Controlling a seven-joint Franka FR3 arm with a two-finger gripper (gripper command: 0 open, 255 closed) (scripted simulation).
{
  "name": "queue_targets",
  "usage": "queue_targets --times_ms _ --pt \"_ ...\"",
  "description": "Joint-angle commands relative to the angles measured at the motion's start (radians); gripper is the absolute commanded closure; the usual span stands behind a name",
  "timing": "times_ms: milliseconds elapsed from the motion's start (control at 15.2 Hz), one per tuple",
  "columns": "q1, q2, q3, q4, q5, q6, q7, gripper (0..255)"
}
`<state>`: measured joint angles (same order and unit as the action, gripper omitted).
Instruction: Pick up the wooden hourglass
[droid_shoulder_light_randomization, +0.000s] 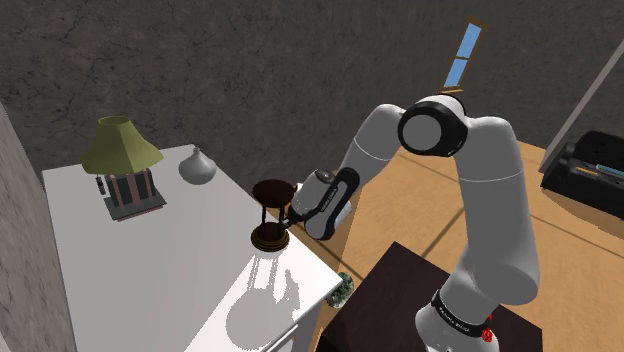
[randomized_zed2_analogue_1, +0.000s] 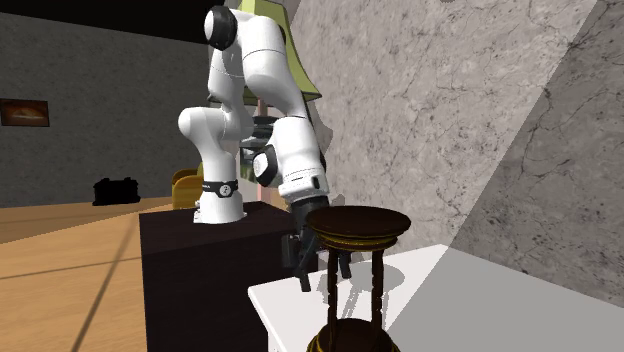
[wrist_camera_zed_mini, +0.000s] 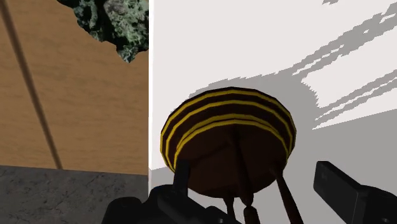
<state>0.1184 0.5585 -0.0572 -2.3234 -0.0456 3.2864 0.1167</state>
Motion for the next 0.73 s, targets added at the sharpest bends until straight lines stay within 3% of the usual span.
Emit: queue_targets --times_ms 0,528,594,660 --pt "0.0 0.053 -0.002 0.037 0.002 0.027 0.001 0" --pt "-0.001 0.152 -0.001 0.081 0.004 0.082 0.004 0" --pt "-0.003 0.158 0.001 0.087 0.003 0.082 0.003 255" --pt "-0.016 0.158 0.005 0.089 -0.004 0.081 0.001 255"
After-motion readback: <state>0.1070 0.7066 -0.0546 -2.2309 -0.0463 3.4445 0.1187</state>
